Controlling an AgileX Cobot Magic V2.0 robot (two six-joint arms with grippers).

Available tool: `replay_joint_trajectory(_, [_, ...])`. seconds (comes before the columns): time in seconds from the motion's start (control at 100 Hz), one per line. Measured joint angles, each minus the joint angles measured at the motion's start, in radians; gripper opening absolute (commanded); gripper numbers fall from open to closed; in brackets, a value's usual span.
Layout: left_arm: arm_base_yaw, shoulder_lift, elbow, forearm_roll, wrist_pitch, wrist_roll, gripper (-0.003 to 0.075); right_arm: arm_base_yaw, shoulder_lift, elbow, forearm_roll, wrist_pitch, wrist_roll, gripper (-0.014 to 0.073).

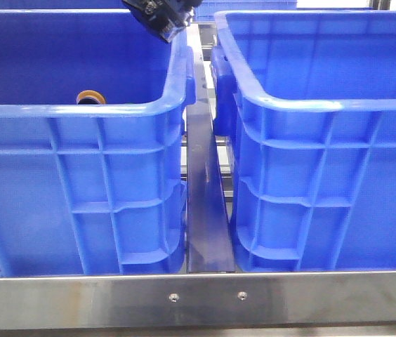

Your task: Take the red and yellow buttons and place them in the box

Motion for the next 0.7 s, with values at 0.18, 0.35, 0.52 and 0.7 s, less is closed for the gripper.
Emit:
replay_joint_trajectory(0.18, [0.0,0.0,0.0,0.0,0.0,0.0,0.0093,0.038,0.035,-0.035,0.327,-0.019,-0.166,0.0507])
replay_joint_trajectory(0.35, [0.0,0.0,0.0,0.0,0.0,0.0,0.0093,0.081,0.088,-0.041,0.706,-0.028,-0.379,0.0507])
replay_joint_trajectory(0.52, [0.0,0.0,0.0,0.0,0.0,0.0,0.0093,0.119,0.178,-0.041,1.024,-0.006,-0.564,0.0507])
replay_joint_trajectory(0.7, [0.0,0.0,0.0,0.0,0.0,0.0,0.0093,0.184,0.286,-0.041,1.193,0.026,-0.691,0.0507])
